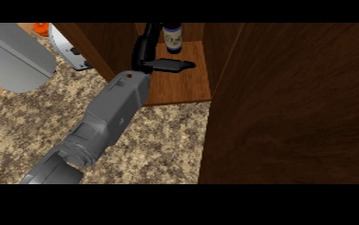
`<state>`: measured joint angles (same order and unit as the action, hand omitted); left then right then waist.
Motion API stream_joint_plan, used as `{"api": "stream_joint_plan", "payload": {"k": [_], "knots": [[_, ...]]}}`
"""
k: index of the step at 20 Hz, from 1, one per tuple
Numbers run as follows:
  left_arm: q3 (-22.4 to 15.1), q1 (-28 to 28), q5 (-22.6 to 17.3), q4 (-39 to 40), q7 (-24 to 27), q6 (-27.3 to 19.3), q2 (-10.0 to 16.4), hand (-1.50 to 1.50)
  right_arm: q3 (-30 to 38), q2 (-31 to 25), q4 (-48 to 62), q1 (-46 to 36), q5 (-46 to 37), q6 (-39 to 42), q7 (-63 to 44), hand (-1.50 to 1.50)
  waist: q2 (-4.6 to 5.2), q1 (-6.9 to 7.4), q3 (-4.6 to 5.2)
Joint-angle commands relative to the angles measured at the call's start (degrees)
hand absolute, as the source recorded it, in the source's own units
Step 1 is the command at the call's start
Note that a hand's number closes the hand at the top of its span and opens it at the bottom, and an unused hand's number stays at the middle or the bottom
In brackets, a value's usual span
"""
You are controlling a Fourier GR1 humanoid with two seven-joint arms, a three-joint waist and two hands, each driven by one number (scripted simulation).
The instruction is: Pick up the wine, place it into the cabinet and close the cabinet
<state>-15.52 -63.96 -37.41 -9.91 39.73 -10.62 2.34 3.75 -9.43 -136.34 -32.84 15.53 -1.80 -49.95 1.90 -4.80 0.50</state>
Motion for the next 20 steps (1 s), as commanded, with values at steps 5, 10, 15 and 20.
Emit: {"api": "stream_joint_plan", "payload": {"k": [5,10,15,20], "knots": [[0.43,3.0,0.83,-4.14,-0.48,8.0,1.48,-1.5,2.01,-3.07,-4.72,-0.35,-0.48,-2.6,-5.37,-1.5,-2.07,4.1,-0.48],[-1.44,3.52,2.04,-13.63,-5.51,2.13,-2.31,-1.5,-0.45,-2.25,-4.86,-0.11,-2.84,-4.91,-6.17,-1.5,-2.66,5.5,-0.5],[-7.23,8.98,2.24,-27.5,-10.21,-1.58,-2.3,-1.5,1.22,-4.18,-2.32,-1.87,-1.09,-4.12,-6.48,-1.5,-2.87,5.63,-0.52],[-9.91,13.88,4.94,-42.42,-17.36,-6.1,-1.6,-1.5,-2.74,-3.24,-5.8,-2.07,-4.72,-6.9,-9.12,-1.5,-2.97,6.24,-0.47]]}}
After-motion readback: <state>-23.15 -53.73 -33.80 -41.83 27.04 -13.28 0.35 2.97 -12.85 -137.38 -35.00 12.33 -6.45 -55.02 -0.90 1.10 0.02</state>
